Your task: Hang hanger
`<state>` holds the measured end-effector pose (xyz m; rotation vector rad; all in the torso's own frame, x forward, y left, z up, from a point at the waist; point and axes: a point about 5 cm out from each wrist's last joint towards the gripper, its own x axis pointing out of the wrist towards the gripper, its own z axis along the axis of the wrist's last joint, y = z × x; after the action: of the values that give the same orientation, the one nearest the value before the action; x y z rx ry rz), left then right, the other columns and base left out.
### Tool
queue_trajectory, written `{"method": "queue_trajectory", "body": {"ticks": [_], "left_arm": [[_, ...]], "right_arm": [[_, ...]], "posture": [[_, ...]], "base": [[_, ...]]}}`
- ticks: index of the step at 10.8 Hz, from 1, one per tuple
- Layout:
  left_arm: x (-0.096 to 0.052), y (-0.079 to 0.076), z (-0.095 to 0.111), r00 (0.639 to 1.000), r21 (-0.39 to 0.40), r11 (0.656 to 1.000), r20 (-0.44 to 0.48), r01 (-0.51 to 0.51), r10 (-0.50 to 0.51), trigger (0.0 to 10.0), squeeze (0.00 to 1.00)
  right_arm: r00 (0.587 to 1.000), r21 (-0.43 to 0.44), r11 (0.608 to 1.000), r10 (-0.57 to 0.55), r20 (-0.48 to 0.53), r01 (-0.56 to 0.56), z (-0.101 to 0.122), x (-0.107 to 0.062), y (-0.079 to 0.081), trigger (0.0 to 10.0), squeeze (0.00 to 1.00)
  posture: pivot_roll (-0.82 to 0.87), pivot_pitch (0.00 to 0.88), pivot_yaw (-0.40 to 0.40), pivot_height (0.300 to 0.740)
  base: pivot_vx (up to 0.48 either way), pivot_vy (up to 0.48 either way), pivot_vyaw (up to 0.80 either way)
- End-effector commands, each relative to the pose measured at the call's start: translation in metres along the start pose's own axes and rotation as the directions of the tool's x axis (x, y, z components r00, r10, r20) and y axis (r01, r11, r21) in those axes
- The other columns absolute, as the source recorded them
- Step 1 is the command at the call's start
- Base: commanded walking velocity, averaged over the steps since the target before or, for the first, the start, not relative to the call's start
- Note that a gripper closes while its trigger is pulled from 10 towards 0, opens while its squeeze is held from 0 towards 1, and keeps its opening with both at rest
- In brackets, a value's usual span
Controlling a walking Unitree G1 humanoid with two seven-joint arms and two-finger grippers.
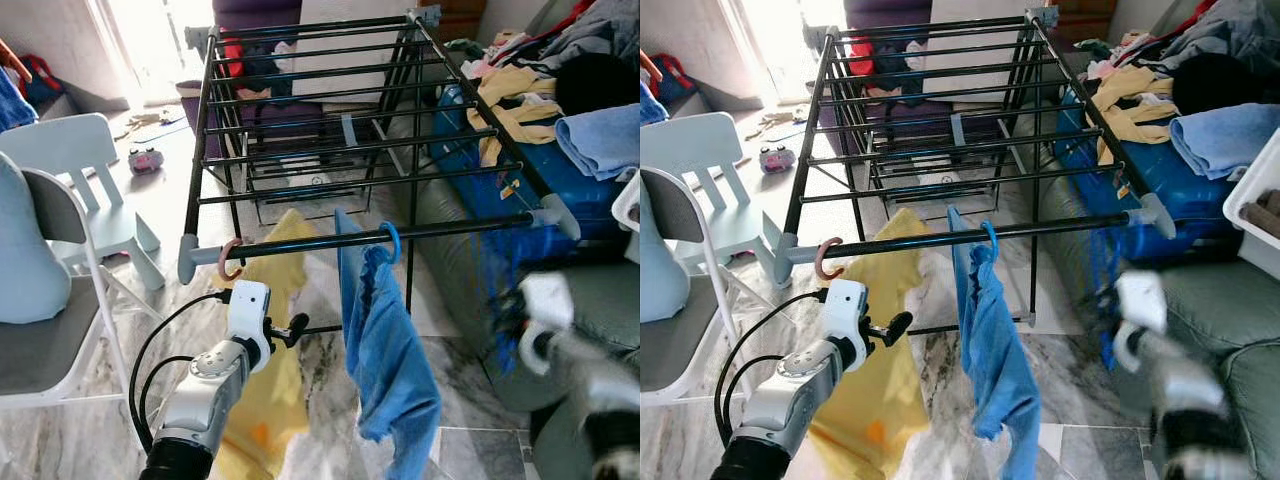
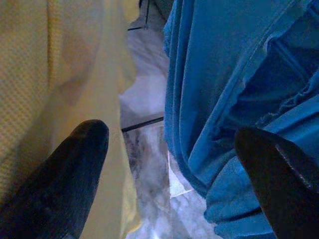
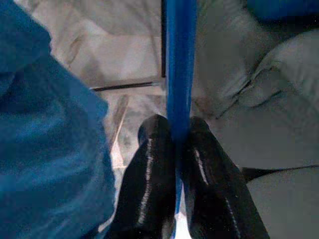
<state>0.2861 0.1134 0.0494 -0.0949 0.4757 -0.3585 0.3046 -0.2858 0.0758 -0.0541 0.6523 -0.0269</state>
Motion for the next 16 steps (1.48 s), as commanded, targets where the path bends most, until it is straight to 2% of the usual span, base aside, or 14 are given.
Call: {"method": "queue_trajectory", "body": {"ticks": [1,3,4,7,8,9,12,13,14,15,16], "left_arm": [[-0.001,0.002,0.0,1.0,0.018,1.0,-0.011,0.0,0.0,10.0,0.0],[-0.002,0.002,0.002,1.0,0.028,1.0,-0.014,0.005,-0.004,10.0,0.0],[-0.002,0.004,0.002,1.0,0.032,0.999,-0.017,0.005,-0.004,10.0,0.0],[-0.005,0.005,0.001,0.999,0.05,0.999,-0.035,0.008,-0.006,10.0,0.0],[-0.006,0.006,0.0,0.999,0.058,0.998,-0.048,0.012,-0.009,10.0,0.0],[-0.006,0.007,0.001,0.999,0.064,0.998,-0.053,0.014,-0.01,10.0,0.0],[-0.005,0.011,0.002,0.998,0.083,0.996,-0.067,0.013,-0.008,10.0,0.0],[-0.006,0.01,0.002,0.998,0.085,0.996,-0.067,0.013,-0.007,10.0,0.0],[-0.006,0.01,0.002,0.998,0.088,0.996,-0.063,0.014,-0.008,10.0,0.0],[-0.006,0.008,0.003,0.998,0.089,0.996,-0.058,0.016,-0.01,10.0,0.0],[-0.007,0.007,0.002,0.999,0.088,0.996,-0.053,0.017,-0.012,10.0,0.0]], "right_arm": [[1.0,0.017,1.0,0.02,0.013,-0.02,0.009,0.001,-0.003,10.0,0.0],[0.998,-0.014,0.998,0.057,-0.004,-0.057,0.018,0.005,-0.002,10.0,0.0],[0.994,-0.031,0.994,0.107,-0.026,-0.108,0.021,0.007,0.005,10.0,0.0],[0.978,0.02,0.985,0.174,-0.117,-0.173,0.005,0.016,0.014,10.0,0.0],[0.978,0.087,0.985,0.162,-0.13,-0.152,-0.003,0.017,0.011,10.0,0.0],[0.98,0.102,0.986,0.147,-0.134,-0.134,-0.006,0.016,0.007,10.0,0.0],[0.988,0.081,0.993,0.09,-0.128,-0.08,-0.011,0.013,-0.009,10.0,0.0],[0.992,0.099,0.993,0.073,-0.104,-0.063,-0.01,0.013,-0.012,10.0,0.59],[0.994,0.085,0.995,0.065,-0.091,-0.057,-0.009,0.012,-0.013,10.0,1.0],[0.995,0.026,0.998,0.065,-0.073,-0.063,-0.007,0.013,-0.011,10.0,1.0],[0.999,-0.024,0.999,0.043,-0.013,-0.043,0.006,0.012,-0.012,10.0,1.0]], "posture": [[-0.15,0.0,0.058,0.74],[-0.14,0.0,0.06,0.74],[-0.14,0.0,0.063,0.74],[-0.12,0.0,0.062,0.74],[-0.12,0.0,0.066,0.74],[-0.12,0.0,0.067,0.74],[-0.12,0.0,0.074,0.74],[-0.12,0.0,0.076,0.74],[-0.12,0.0,0.076,0.74],[-0.12,0.0,0.075,0.74],[-0.13,0.0,0.075,0.74]], "base": [[0.0,0.0,0.0],[0.0,0.0,0.0],[0.0,0.0,0.0],[0.0,0.0,0.0],[0.0,0.0,0.0],[0.0,0.0,0.0],[0.0,0.0,0.0],[0.0,0.0,0.0],[0.0,0.0,0.0],[0.0,0.0,0.0],[0.0,0.0,0.0]]}}
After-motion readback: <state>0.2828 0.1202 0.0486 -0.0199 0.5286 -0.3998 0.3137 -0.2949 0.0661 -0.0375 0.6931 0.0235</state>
